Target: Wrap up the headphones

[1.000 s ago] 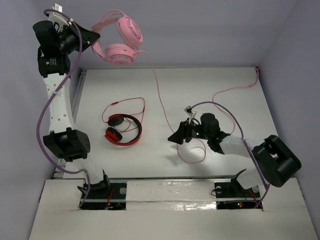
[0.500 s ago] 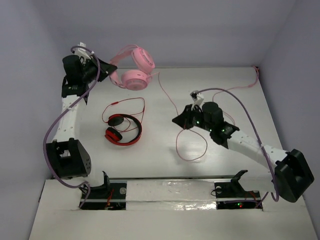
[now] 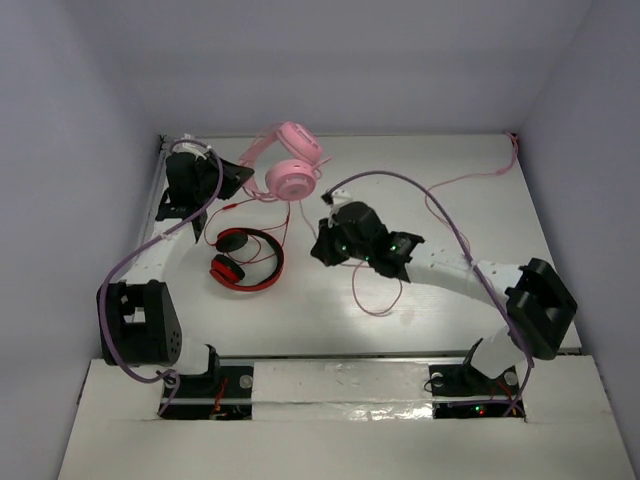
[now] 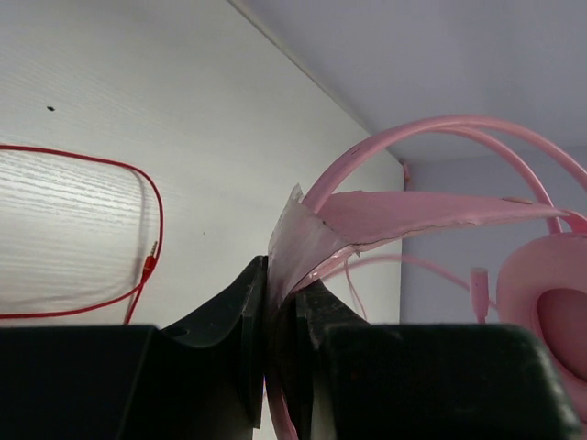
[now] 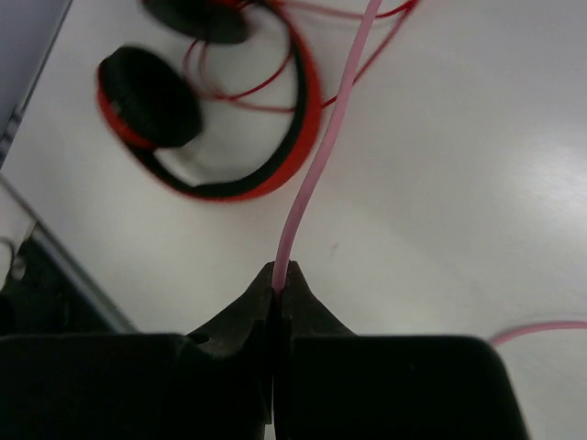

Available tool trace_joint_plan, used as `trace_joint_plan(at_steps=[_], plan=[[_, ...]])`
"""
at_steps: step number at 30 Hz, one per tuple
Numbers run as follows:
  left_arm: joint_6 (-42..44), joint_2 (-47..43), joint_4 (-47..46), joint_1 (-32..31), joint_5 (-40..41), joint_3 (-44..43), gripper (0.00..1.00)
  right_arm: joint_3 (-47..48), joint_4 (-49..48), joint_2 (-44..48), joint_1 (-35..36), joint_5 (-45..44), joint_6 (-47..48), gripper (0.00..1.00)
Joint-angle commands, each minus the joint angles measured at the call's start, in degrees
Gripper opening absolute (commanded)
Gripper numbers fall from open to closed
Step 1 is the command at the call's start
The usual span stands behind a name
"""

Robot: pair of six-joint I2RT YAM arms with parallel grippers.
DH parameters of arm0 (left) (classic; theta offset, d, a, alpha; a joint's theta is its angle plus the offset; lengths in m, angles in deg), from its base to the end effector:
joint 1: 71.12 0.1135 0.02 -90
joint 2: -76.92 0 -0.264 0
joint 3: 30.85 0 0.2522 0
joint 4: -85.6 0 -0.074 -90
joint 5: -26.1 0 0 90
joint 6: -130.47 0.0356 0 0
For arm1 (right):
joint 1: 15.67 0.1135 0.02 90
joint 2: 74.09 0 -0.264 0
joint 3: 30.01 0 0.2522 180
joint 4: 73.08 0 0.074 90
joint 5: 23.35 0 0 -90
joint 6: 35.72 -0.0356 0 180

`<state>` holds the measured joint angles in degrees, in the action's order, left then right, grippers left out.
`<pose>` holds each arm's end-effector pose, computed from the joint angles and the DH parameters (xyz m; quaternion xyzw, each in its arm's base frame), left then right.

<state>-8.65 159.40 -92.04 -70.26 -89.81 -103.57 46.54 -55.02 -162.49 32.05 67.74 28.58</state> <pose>0.3379 -0.0105 0.3102 -0.1925 0.7466 -0.4095 0.4877 0.2380 0.2627 0.2710 -0.1700 0.8488 0.3059 0.3964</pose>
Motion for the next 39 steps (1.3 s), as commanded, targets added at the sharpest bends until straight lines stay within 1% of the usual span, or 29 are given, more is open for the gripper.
trace_joint_plan(at_steps=[1, 5, 6, 7, 9, 10, 12, 13, 16, 20, 24, 26, 28, 30, 31, 32, 35, 39], plan=[[-10.4, -5.3, -13.5, -0.8, 6.1, 2.6, 0.00, -0.2, 0.0, 4.0, 7.6, -2.5, -0.4, 0.00], [-10.9, -6.6, -14.3, -4.5, 13.3, 4.1, 0.00, -0.7, -0.3, 6.6, 12.9, -5.9, -0.9, 0.00], [-10.3, -6.8, -14.2, -6.8, 14.9, 4.4, 0.00, -0.3, 0.4, 6.8, 13.5, -6.4, -0.5, 0.00], [-8.6, -6.9, -13.0, -8.1, 18.3, 4.4, 0.00, 1.4, 1.1, 6.9, 14.1, -6.5, 0.2, 0.00], [-6.5, -7.2, -11.9, -10.7, 21.3, 4.2, 0.00, 3.7, 3.6, 6.8, 14.8, -6.7, 1.4, 0.00], [-5.6, -7.1, -10.7, -13.2, 24.0, 4.2, 0.00, 4.9, 4.4, 6.7, 15.3, -6.5, 2.6, 0.00], [-2.3, -7.1, -10.1, -15.7, 25.6, 4.8, 0.00, 8.5, 7.0, 6.2, 15.3, -5.7, 3.4, 0.00], [-1.1, -7.0, -8.9, -17.4, 28.4, 5.1, 0.00, 9.6, 8.1, 6.3, 15.3, -5.3, 4.2, 0.00], [3.0, -7.2, -7.7, -18.7, 29.7, 6.9, 0.00, 12.7, 10.6, 7.5, 15.3, -5.1, 5.7, 0.00], [7.9, -8.9, -6.4, -20.9, 28.8, 9.6, 0.00, 17.9, 17.6, 7.0, 15.3, -10.3, 7.9, 0.00], [12.7, -10.5, -2.1, -21.5, 27.2, 9.3, 0.00, 21.5, 24.1, 6.5, 15.3, -13.8, 9.7, 0.00], [15.5, -11.3, 0.8, -21.5, 26.2, 8.8, 0.00, 22.9, 25.6, 6.5, 15.3, -15.3, 10.7, 0.00], [17.1, -11.5, 3.6, -21.5, 23.8, 7.7, 0.00, 23.7, 27.3, 6.7, 14.7, -16.3, 11.4, 0.00], [19.3, -11.5, 6.5, -21.5, 19.0, 6.6, 0.00, 24.0, 28.2, 7.2, 14.1, -18.7, 11.8, 0.00], [19.9, -11.5, 6.8, -21.5, 19.0, 6.5, 0.00, 23.9, 28.5, 7.3, 13.5, -20.0, 12.1, 0.00], [21.2, -11.6, 7.4, -21.5, 15.7, 6.3, 0.00, 23.8, 28.9, 7.3, 13.5, -21.1, 12.5, 0.00], [22.9, -11.9, 9.5, -21.5, 10.7, 5.3, 0.00, 23.5, 30.6, 7.7, 12.9, -25.4, 12.9, 0.00], [26.0, -11.9, 14.4, -21.5, 9.1, 2.1, 0.00, 22.7, 31.2, 9.7, 12.4, -29.8, 13.5, 0.01]])
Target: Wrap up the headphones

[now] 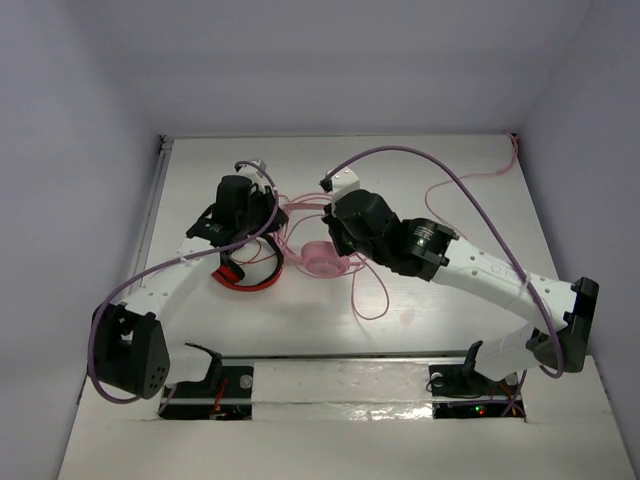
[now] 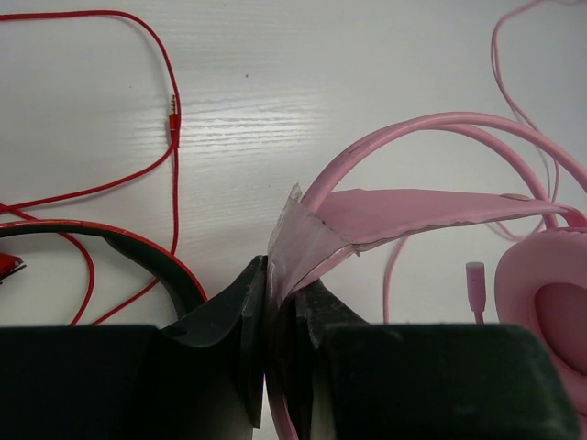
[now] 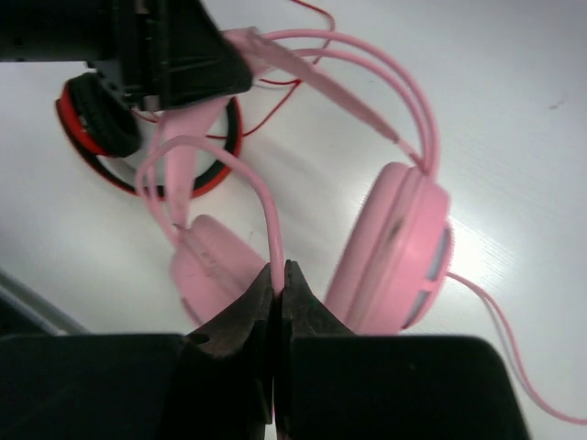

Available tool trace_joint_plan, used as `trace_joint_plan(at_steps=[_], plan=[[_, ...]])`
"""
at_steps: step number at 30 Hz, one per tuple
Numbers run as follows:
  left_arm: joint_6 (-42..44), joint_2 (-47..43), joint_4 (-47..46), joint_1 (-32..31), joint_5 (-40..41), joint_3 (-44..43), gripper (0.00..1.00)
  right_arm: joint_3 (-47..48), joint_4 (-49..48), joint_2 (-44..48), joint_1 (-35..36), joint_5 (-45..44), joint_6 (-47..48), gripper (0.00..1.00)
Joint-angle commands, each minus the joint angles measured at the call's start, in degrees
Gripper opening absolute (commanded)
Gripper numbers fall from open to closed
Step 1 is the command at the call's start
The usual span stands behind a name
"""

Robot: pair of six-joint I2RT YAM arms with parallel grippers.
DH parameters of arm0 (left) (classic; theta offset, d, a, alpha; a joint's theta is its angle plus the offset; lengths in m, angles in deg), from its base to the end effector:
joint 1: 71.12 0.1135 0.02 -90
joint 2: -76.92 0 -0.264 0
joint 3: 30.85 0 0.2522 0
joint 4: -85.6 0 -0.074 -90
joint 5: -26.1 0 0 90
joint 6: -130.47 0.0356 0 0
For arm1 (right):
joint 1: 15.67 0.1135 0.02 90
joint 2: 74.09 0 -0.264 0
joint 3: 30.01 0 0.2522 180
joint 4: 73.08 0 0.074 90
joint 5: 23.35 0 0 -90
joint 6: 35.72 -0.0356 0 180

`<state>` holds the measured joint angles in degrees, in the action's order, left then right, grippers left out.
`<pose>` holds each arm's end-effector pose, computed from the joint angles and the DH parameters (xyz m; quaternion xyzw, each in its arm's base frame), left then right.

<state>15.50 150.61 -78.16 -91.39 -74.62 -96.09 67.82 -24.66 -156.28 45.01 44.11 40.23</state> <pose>0.2738 -0.1082 0.2843 0.0160 0.8396 -0.2792 0.4656 0.1671 0.2696 0.3852 -0.2548 0.8277 0.1486 0.4774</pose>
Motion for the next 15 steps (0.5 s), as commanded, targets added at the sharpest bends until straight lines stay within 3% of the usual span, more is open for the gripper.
trace_joint_plan(at_steps=[1, 12, 15], plan=[[2.4, -3.1, 2.0, -0.4, -6.4, -5.9, 0.00, 1.4, 0.9, 4.0, -0.6, -7.2, 2.3, 0.01], [10.2, -2.8, 9.3, -0.4, -14.8, -11.3, 0.00, -2.8, -5.3, 5.6, -6.2, -13.9, 4.0, 0.09], [9.4, -2.9, 7.3, -0.4, -18.5, -10.7, 0.00, -4.0, -7.3, 5.6, -7.1, -12.9, 4.0, 0.18]])
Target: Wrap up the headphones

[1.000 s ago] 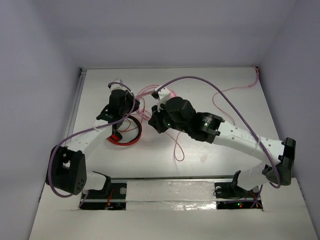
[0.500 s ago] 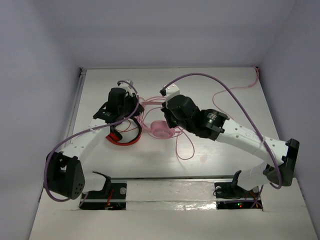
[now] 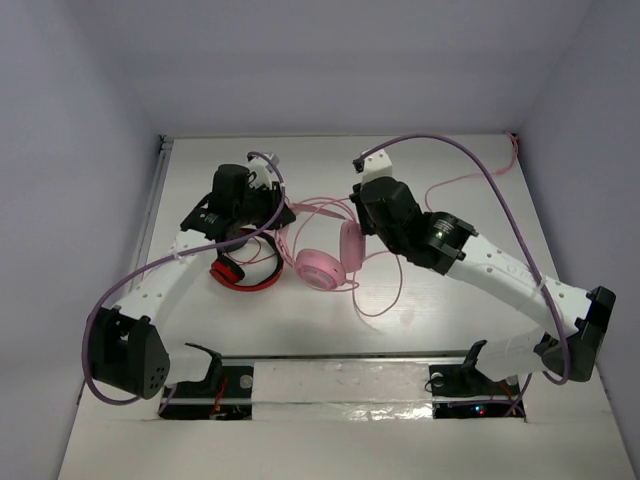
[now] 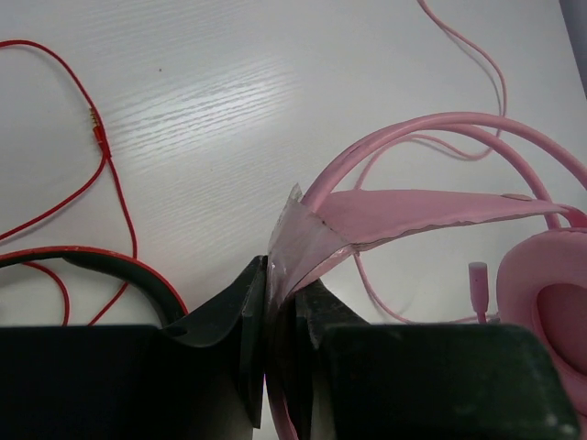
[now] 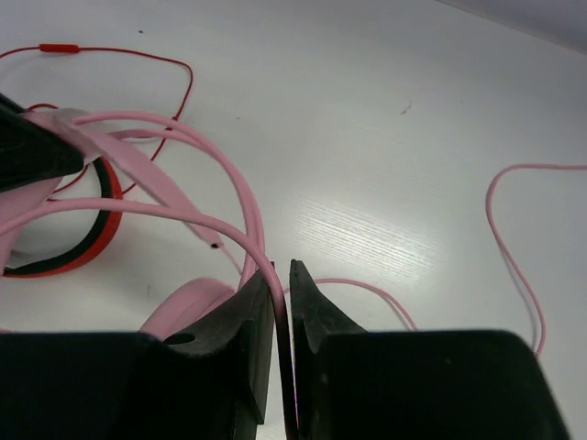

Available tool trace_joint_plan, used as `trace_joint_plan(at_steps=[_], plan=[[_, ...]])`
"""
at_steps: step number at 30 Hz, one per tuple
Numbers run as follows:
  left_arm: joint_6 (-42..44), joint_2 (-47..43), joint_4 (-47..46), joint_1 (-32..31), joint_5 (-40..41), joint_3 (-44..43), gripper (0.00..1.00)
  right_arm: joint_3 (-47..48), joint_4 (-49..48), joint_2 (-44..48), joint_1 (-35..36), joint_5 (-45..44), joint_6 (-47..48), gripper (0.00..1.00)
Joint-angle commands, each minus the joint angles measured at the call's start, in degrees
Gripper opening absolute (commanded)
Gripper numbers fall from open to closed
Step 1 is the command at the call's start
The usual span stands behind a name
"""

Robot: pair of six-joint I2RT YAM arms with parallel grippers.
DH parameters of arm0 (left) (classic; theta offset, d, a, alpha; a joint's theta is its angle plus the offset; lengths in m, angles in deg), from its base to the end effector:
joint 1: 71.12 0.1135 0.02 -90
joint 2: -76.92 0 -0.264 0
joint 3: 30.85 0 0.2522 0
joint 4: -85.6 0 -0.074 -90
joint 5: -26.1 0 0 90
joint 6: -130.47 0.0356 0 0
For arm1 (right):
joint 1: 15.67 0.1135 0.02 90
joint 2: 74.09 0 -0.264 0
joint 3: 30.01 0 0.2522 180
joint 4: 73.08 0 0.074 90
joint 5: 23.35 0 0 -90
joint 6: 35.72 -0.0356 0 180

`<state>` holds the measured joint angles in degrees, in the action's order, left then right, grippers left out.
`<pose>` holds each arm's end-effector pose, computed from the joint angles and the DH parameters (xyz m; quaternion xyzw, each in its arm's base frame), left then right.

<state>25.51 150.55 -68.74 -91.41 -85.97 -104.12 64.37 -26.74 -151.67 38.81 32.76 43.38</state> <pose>0.2711 -0.1145 0.3183 0.1400 0.8268 -0.3122 0.4464 0.1874 0.2284 0.3932 -0.1705 0.8219 0.0482 0.5413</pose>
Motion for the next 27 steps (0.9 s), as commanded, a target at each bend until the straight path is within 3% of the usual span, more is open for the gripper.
trace_joint_plan(at_steps=[1, 6, 14, 21, 27], plan=[[-0.9, -3.0, -3.2, -0.4, -7.6, -2.5, 0.00, -1.0, -5.5, 1.1, -1.5, -1.4, 0.7, 0.20], [-5.0, -3.7, -9.3, 3.6, -17.9, -1.4, 0.00, -5.8, -8.5, 3.7, -4.5, 0.4, -3.2, 0.27], [-9.4, -3.9, -13.6, 6.3, -24.3, -3.8, 0.00, -16.9, -20.3, 10.3, -8.2, 11.7, -7.6, 0.29], [-17.8, -4.3, -21.3, 7.7, -27.9, -4.7, 0.00, -29.3, -41.9, 14.7, -9.4, 29.3, -9.8, 0.37], [-22.6, -5.3, -24.6, 9.6, -27.9, -6.8, 0.00, -35.3, -54.1, 13.9, -9.4, 37.5, -12.1, 0.45]])
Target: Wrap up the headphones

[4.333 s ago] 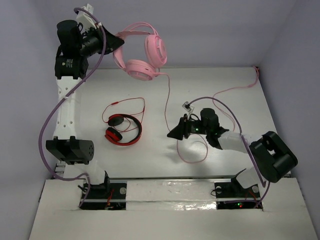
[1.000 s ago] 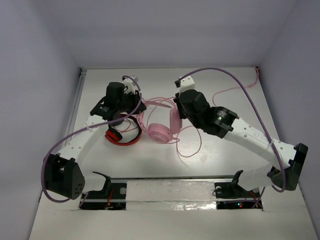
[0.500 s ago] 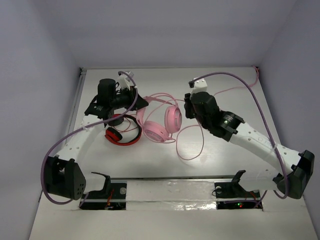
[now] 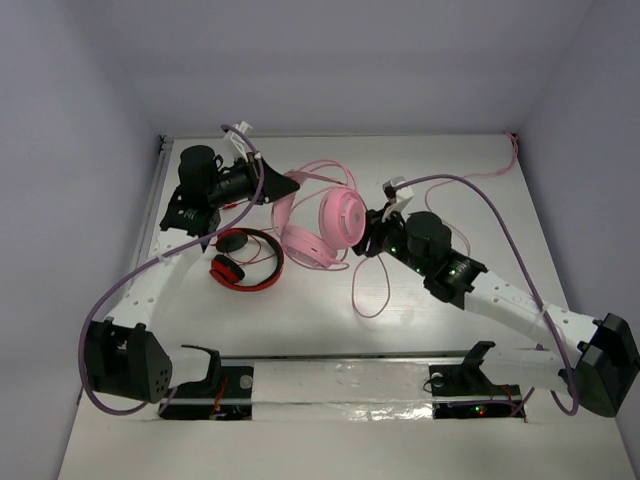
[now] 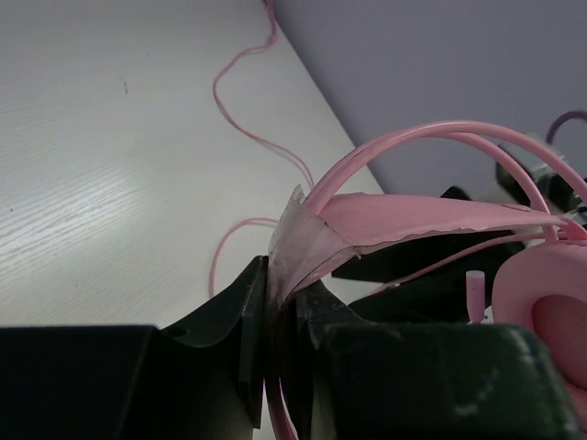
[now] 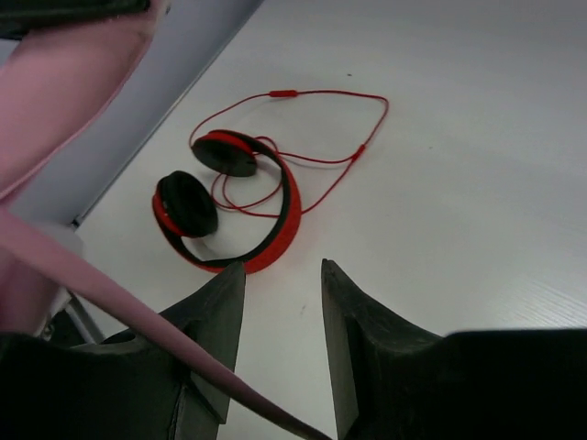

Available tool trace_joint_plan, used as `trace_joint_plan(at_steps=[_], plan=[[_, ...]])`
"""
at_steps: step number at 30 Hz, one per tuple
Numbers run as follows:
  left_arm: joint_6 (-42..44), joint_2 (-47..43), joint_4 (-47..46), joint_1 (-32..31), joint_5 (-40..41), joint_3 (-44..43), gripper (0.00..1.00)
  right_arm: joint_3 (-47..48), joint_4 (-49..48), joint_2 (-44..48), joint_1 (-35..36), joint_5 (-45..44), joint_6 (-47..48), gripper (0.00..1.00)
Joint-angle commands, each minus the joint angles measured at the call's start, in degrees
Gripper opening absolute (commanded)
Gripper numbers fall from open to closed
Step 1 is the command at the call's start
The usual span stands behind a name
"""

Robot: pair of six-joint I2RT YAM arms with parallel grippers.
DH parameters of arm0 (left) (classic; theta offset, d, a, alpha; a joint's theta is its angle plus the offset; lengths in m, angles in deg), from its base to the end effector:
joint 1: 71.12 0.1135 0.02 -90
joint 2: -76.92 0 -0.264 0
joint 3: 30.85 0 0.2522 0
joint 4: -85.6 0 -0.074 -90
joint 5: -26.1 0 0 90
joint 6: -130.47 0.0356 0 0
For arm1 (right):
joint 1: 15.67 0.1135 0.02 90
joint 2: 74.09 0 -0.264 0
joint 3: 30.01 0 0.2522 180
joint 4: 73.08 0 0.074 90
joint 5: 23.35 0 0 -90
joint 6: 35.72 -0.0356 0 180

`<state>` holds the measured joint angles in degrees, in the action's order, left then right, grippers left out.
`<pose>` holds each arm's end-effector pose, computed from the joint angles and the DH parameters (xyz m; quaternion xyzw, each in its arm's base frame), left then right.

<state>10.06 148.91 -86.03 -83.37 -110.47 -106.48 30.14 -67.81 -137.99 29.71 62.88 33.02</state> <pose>0.2762 -0.0864 0.3725 0.1578 0.7095 -0.4972 0.4738 0.1869 0.1860 0.3169 -0.1379 0.7478 0.3356 0.5560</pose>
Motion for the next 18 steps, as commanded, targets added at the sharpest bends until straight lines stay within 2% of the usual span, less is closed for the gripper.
trace_joint_plan(at_steps=[1, 6, 10, 18], plan=[[-8.8, -3.8, -8.2, 1.5, -3.5, -4.9, 0.00, -2.3, -14.2, 0.2, -0.3, 7.9, -2.1, 0.45], [-10.6, -3.8, -6.3, 3.6, -0.1, -9.1, 0.00, -7.3, -22.1, -1.6, -0.3, 9.8, -5.0, 0.46], [-14.4, -3.1, -7.8, 5.8, 1.6, -11.7, 0.00, -10.9, -25.9, -3.3, -0.3, 10.4, -7.7, 0.51], [-24.2, -1.1, -16.8, 7.9, 3.6, -10.2, 0.00, -12.1, -32.2, -11.8, -0.3, 12.7, -10.4, 0.52]])
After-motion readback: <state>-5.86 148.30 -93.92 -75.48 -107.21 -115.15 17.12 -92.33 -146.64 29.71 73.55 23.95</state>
